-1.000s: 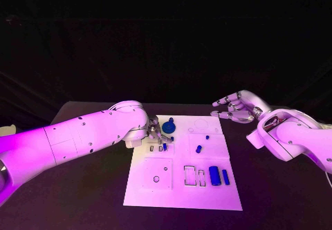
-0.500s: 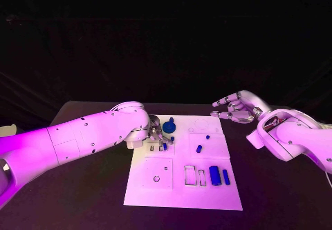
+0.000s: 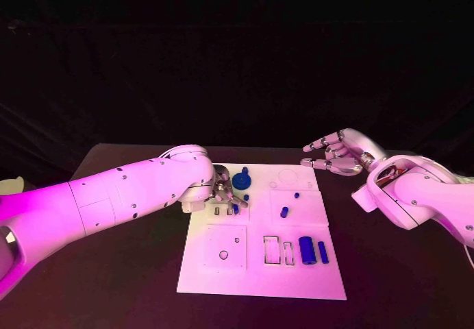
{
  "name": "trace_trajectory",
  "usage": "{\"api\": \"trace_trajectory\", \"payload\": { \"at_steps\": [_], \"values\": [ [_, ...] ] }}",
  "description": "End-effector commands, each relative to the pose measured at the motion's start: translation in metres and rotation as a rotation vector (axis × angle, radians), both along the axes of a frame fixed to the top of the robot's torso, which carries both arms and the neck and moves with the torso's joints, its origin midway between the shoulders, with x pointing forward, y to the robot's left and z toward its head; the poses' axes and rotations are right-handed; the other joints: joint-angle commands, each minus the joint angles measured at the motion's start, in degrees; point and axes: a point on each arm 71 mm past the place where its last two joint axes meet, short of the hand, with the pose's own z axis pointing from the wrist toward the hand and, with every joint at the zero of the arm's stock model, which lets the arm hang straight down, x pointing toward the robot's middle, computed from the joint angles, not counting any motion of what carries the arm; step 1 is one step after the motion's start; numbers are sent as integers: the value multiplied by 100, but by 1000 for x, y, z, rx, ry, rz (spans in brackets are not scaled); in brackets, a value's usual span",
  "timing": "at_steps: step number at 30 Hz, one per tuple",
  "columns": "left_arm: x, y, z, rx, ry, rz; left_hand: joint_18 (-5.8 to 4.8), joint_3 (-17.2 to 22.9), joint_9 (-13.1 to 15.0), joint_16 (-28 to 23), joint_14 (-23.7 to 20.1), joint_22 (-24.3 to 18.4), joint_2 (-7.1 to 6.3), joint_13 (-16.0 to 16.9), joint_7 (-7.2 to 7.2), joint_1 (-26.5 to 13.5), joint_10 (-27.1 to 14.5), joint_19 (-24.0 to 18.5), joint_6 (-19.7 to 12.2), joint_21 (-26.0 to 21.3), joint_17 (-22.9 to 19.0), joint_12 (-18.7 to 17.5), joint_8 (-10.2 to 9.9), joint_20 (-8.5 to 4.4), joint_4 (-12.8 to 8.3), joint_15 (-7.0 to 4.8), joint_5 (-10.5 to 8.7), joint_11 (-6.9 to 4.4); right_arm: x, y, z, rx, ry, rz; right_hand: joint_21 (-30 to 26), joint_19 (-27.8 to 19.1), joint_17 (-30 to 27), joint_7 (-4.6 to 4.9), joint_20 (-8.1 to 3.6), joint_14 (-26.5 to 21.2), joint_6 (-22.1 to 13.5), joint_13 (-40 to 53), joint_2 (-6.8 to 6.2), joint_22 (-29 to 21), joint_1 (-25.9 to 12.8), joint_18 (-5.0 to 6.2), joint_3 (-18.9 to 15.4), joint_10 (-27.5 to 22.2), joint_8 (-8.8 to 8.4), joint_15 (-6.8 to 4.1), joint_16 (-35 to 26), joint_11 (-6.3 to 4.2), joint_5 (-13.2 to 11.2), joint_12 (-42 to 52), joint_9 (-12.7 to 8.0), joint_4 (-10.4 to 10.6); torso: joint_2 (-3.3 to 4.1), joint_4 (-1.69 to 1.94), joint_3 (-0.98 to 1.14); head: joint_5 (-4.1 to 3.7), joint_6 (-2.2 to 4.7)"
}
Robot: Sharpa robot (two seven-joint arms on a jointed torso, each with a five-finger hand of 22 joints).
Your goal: Assemble the parts on the task board
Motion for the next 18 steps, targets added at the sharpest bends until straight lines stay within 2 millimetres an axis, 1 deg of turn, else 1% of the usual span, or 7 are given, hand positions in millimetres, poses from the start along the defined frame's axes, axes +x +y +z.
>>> {"api": "trace_trajectory", "payload": {
  "at_steps": [1,6,10,13,18],
  "values": [
    [-1,-2,-1,3,21,-16,-51,22,12,18,592,665,15,0,11,79,31,322,-45,28,1505,27,26,-21,-25,-45,23,-9,0,1,-1,-11,2,15,-39,268,1092,-12,-6,505,47,-6,45,925,8,16,-25,-37,15,2,-22,-2,21,-13,5,3,0,2,2,7,1],
    [-1,-1,-1,2,20,-13,-51,88,52,18,592,668,78,-4,11,185,28,320,-64,28,1505,22,33,-22,-32,-46,29,-10,0,2,-1,-11,3,15,-38,269,1093,-12,-6,506,47,-6,46,927,8,15,-26,-36,15,2,-21,-2,21,-12,5,3,0,4,2,20,-15],
    [-2,-2,-1,-3,21,-14,-51,128,76,18,592,671,99,-5,12,254,26,319,-76,28,1505,21,37,-22,-44,-45,29,-9,-1,3,-1,-10,3,19,-34,273,1097,-13,-6,507,48,-5,48,934,7,14,-28,-35,16,2,-19,-2,23,-10,5,5,4,0,-2,10,-25],
    [-2,-3,-1,-5,23,-16,-52,206,111,18,592,676,124,-7,9,385,24,318,-91,29,1505,18,41,-22,-82,-46,30,-11,0,4,-1,-9,3,21,-34,273,1097,-13,-6,507,48,-5,48,934,7,14,-28,-35,16,2,-19,-2,23,-10,5,5,4,-3,0,24,-33],
    [-3,-3,-1,-7,29,-20,-50,340,151,18,592,673,151,-13,0,587,19,313,-114,24,1505,10,33,-27,-156,-52,34,-19,0,4,-1,-8,0,18,-34,273,1097,-13,-6,507,48,-5,48,934,7,14,-28,-35,16,2,-19,-2,23,-10,5,5,1,1,0,18,-36]
  ]
}}
